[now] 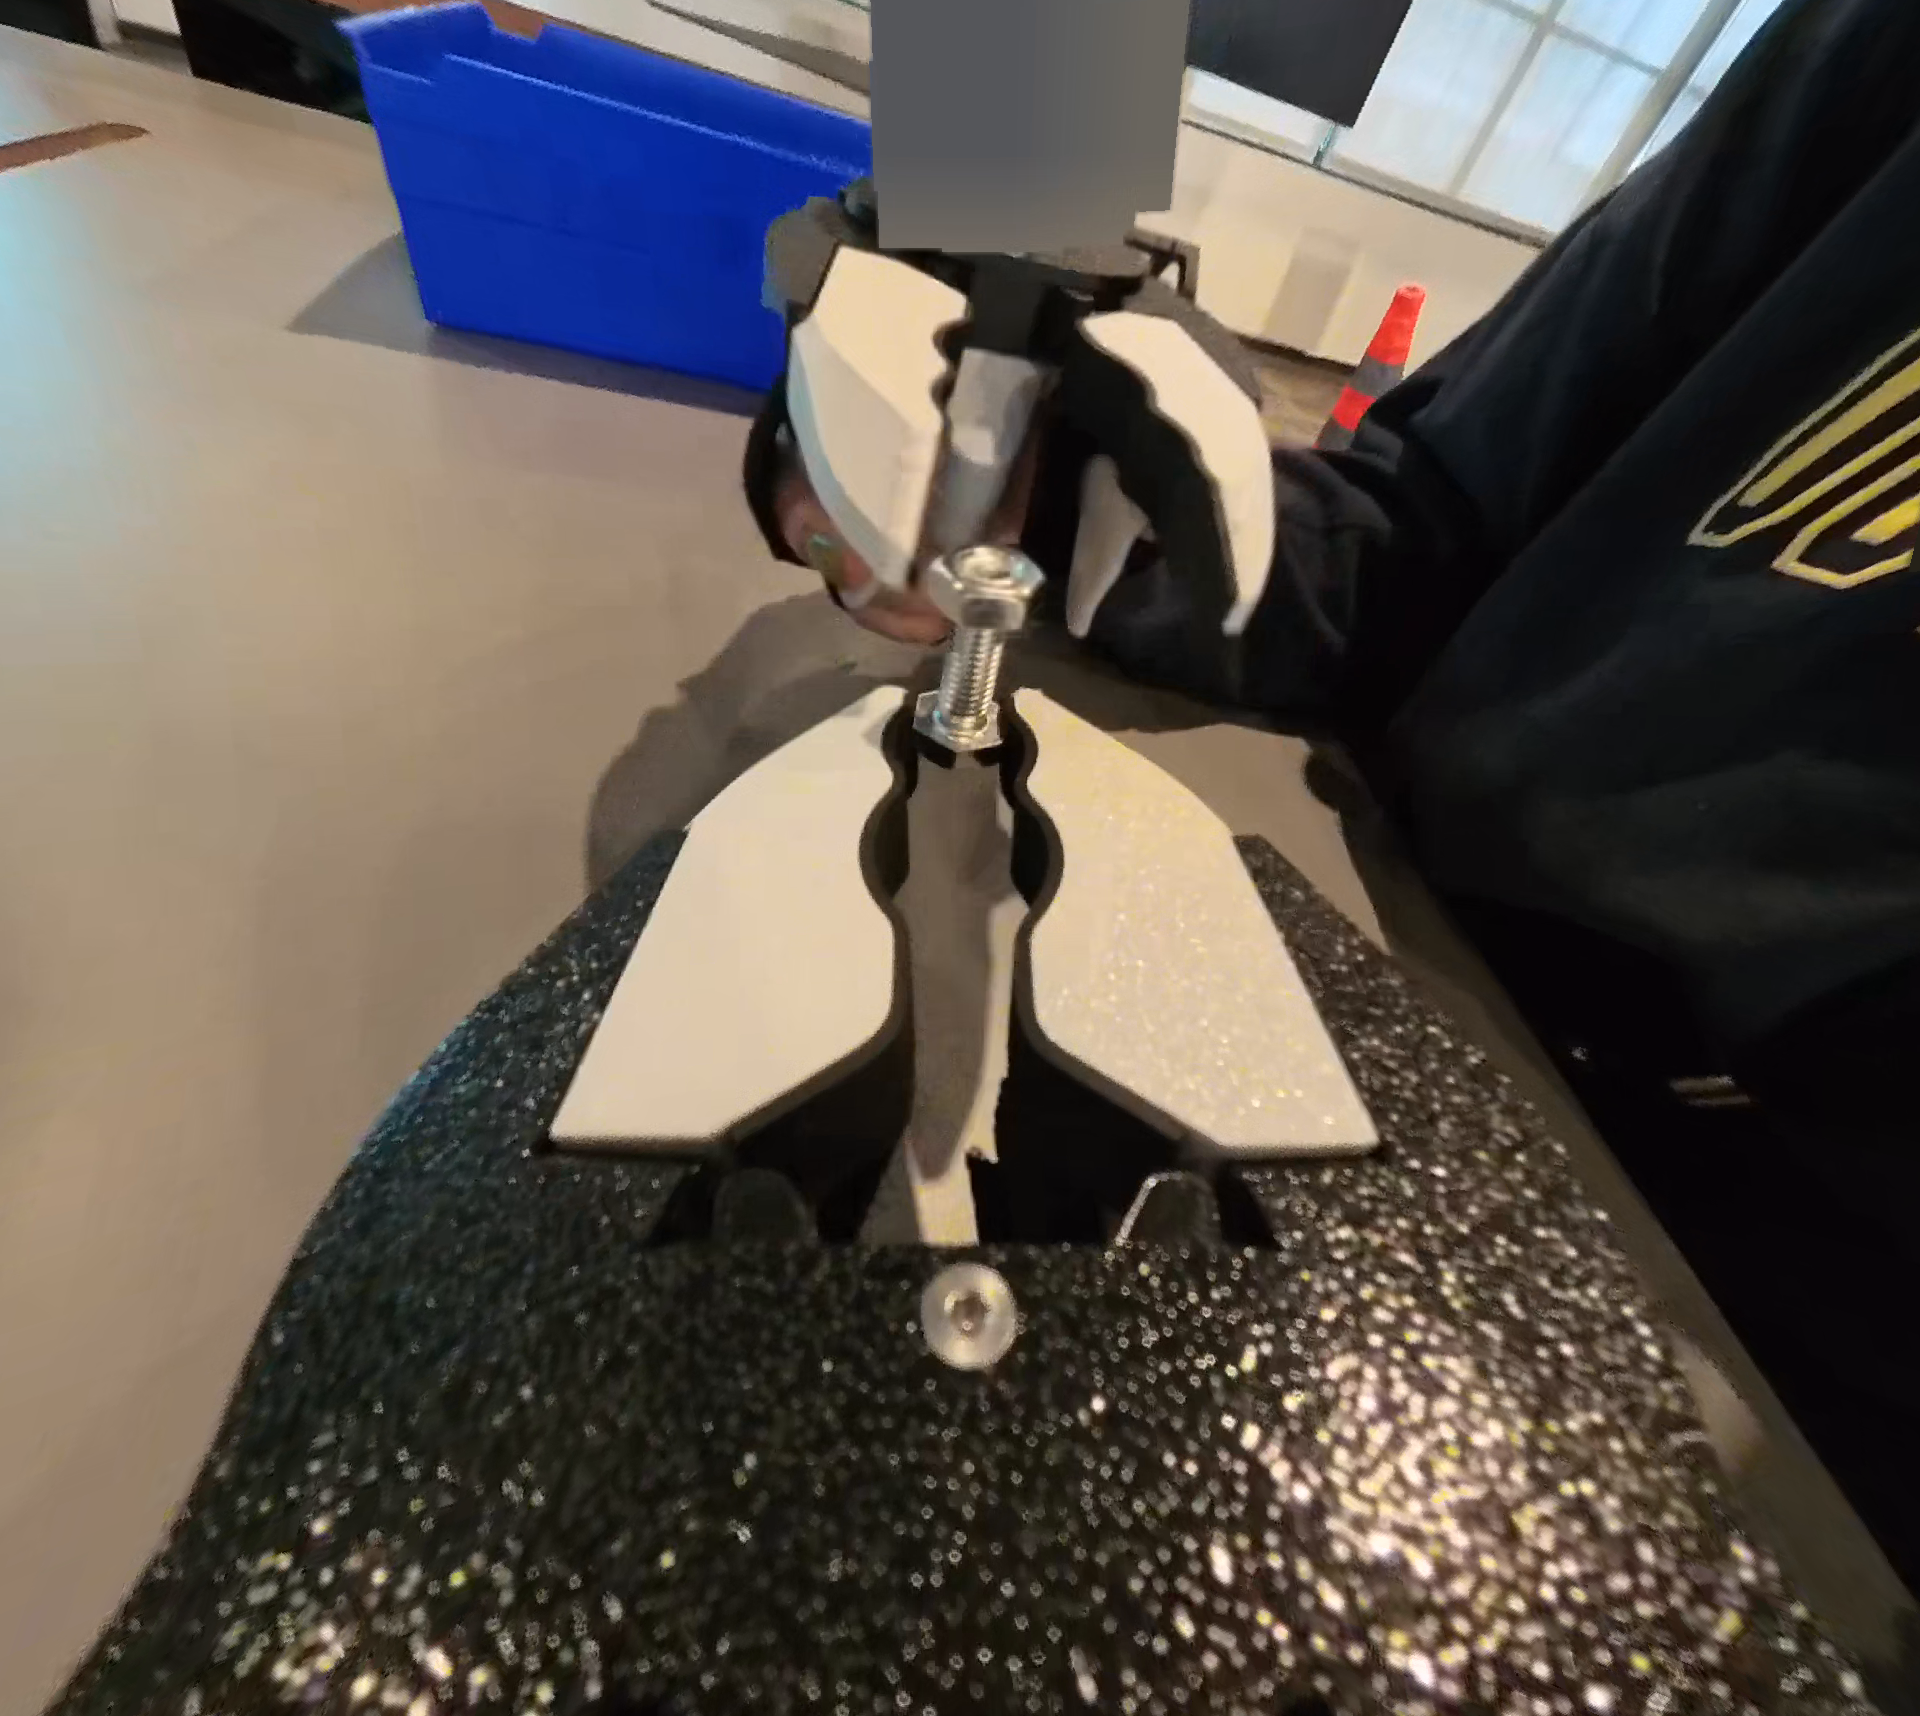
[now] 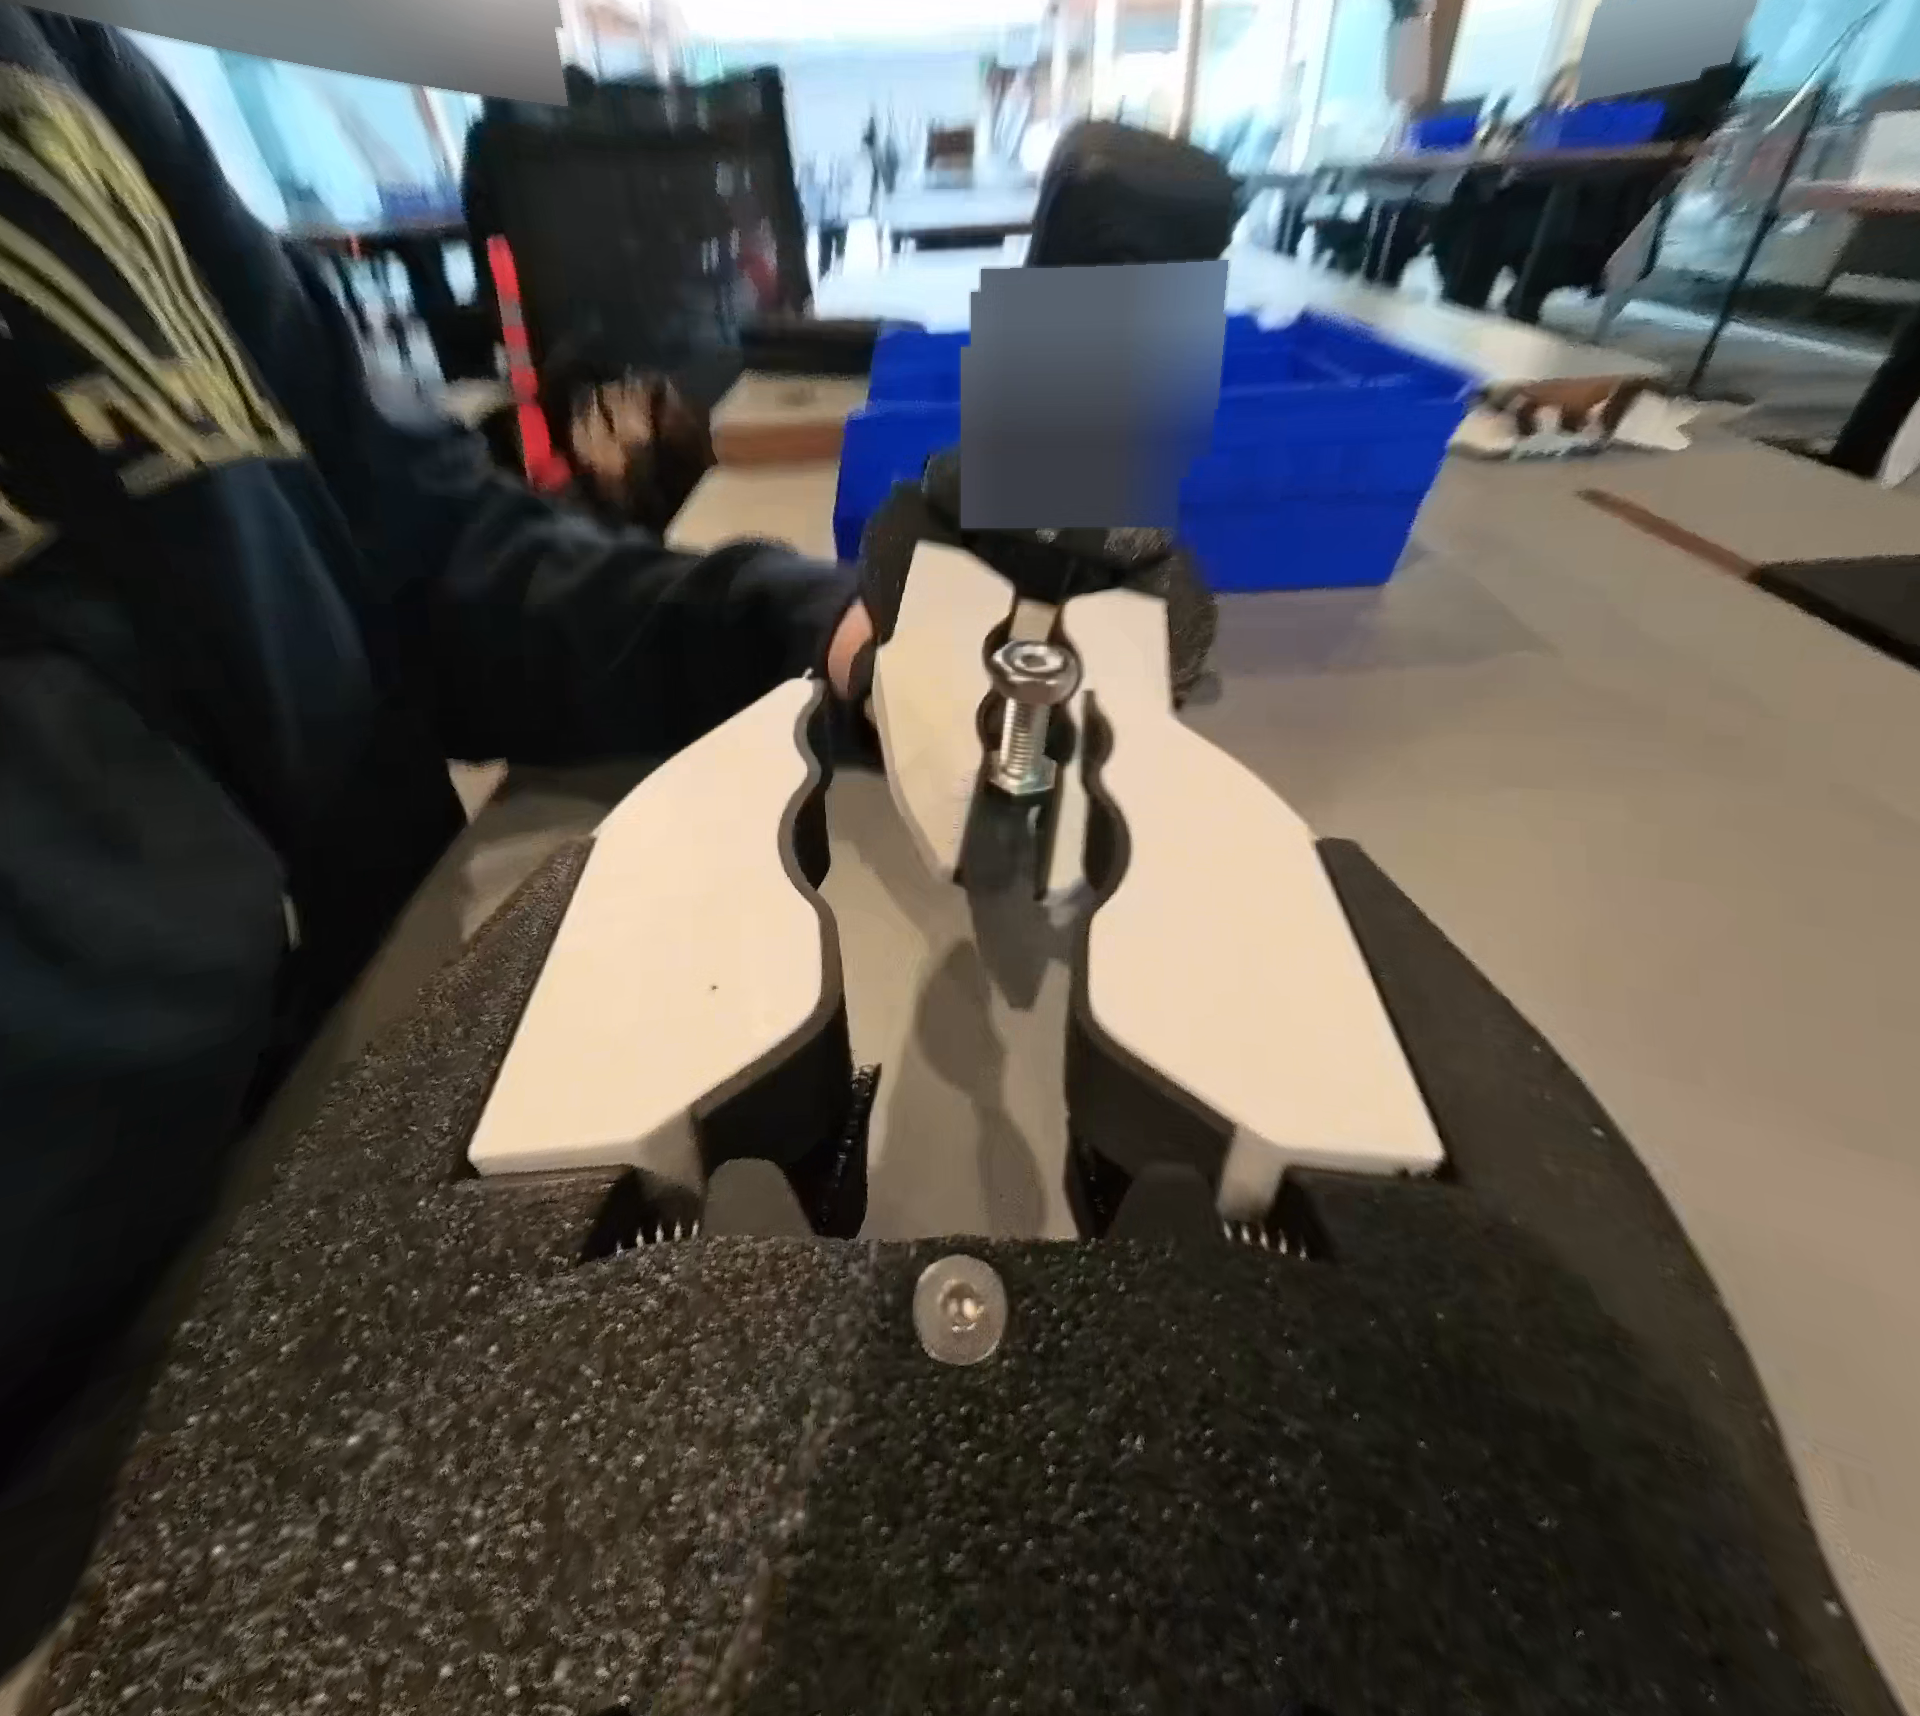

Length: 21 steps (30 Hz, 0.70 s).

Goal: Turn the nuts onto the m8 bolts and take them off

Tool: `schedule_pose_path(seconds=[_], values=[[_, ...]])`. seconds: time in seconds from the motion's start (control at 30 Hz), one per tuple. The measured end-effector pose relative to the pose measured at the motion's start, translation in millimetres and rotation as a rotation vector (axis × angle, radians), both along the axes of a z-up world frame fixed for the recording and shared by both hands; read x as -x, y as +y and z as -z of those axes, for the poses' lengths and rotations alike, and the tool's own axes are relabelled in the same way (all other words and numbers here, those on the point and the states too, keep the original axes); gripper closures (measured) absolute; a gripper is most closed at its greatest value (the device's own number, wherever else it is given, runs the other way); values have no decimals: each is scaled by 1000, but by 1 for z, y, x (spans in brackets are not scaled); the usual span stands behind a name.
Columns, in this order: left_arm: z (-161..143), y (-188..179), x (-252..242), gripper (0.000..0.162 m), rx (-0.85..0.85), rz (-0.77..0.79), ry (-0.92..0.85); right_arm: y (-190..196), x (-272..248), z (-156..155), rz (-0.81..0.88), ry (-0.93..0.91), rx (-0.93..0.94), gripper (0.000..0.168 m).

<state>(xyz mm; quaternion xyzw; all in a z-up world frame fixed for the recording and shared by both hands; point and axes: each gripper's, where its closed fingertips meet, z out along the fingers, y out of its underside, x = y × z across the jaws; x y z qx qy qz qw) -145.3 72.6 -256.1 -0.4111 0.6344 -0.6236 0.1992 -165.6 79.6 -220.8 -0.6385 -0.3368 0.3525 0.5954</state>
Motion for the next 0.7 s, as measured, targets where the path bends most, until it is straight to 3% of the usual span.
schedule_pose_path(seconds=[0.2, 0.33, 0.5, 0.57, 0.7], values=[[7, -7, -1, 148, -42, 28, 33, 10, 20, 5, 39, -13, -28, 94], [8, -9, -1, 148, -52, 31, 42, 4, 34, 12, -18, -56, -34, 99], [2, -3, -1, 148, -9, 9, 21, -1, -2, 3, 1, -25, -12, 125], [2, -3, -1, 148, 4, 8, 21, 1, -6, -8, 40, 23, -73, 118], [8, -8, -2, 148, -37, 25, 50, 9, 16, -2, 69, -32, -108, 98]])
